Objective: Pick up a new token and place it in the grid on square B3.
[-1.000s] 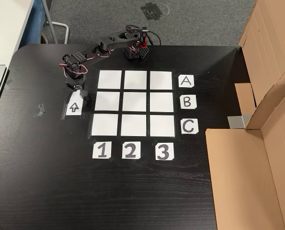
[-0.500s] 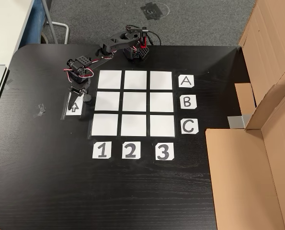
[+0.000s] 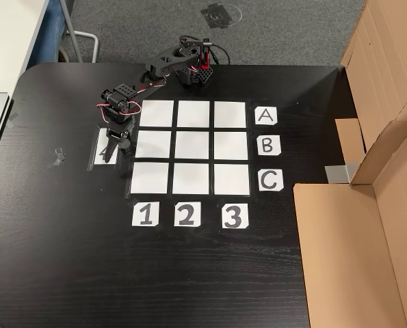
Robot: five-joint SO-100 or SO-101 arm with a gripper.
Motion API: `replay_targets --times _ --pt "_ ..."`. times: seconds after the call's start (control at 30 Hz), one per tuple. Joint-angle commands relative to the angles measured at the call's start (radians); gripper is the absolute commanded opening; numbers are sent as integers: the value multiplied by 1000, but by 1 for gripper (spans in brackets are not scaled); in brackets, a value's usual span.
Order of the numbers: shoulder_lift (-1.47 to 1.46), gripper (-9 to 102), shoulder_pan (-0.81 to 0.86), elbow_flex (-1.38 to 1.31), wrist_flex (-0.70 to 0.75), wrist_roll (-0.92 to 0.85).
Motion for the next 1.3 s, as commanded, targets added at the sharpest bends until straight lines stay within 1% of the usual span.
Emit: replay_targets --times 0.0,0.03,0.07,0.1,0.17,0.53,0.77,1.0,1.27 --pt "15 47 -9 -5 5 12" --pt "14 34 -9 -5 5 17" --pt "12 15 -9 -5 5 21" --pt "11 7 -8 -5 5 26" --pt "6 1 -8 -5 5 25" --pt "51 1 25 -15 5 25" --pt "279 0 63 15 5 23" --pt "554 0 51 187 5 12" --pt "646 0 -67 405 3 38"
